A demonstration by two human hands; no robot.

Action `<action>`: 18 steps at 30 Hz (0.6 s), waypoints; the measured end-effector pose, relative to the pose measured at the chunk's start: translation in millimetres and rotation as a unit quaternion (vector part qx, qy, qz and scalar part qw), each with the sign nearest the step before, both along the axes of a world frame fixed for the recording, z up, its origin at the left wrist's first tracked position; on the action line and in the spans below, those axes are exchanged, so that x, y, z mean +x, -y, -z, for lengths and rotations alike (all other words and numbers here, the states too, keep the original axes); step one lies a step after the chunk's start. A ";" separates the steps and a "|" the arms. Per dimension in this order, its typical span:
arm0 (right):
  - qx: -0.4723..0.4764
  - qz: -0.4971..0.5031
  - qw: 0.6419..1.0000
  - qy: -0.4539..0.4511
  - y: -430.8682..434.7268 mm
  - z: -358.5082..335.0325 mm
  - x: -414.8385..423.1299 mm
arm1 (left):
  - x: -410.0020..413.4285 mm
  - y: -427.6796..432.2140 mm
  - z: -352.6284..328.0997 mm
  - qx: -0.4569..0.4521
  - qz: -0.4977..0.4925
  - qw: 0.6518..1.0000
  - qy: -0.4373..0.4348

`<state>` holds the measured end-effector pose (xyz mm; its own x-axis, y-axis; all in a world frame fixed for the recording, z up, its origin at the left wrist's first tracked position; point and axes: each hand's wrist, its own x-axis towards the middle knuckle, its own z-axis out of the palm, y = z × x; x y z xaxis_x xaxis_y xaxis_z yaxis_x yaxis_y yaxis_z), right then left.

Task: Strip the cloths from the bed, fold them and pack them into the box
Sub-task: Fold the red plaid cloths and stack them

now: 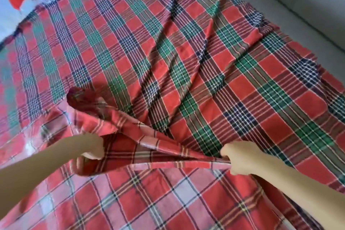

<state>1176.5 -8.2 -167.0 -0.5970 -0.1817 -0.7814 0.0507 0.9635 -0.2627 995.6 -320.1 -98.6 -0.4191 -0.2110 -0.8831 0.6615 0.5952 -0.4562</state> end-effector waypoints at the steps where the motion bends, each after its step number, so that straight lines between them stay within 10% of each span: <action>1: -0.009 -0.009 1.000 0.015 2.0 -1.1 -9.2 | -2.6 8.9 3.4 0.027 -0.047 0.997 -0.047; 6: -0.082 0.097 0.988 -0.089 34.0 -26.6 -67.4 | -5.8 8.0 15.6 0.266 -0.062 0.892 -0.361; 11: -0.188 0.083 0.945 -0.255 120.8 -29.3 -111.8 | 2.3 18.3 39.3 0.263 -0.080 0.909 -0.313; 18: -0.009 -0.024 0.919 -0.392 207.9 6.2 -134.3 | 3.2 78.1 45.2 0.285 -0.278 0.828 -0.395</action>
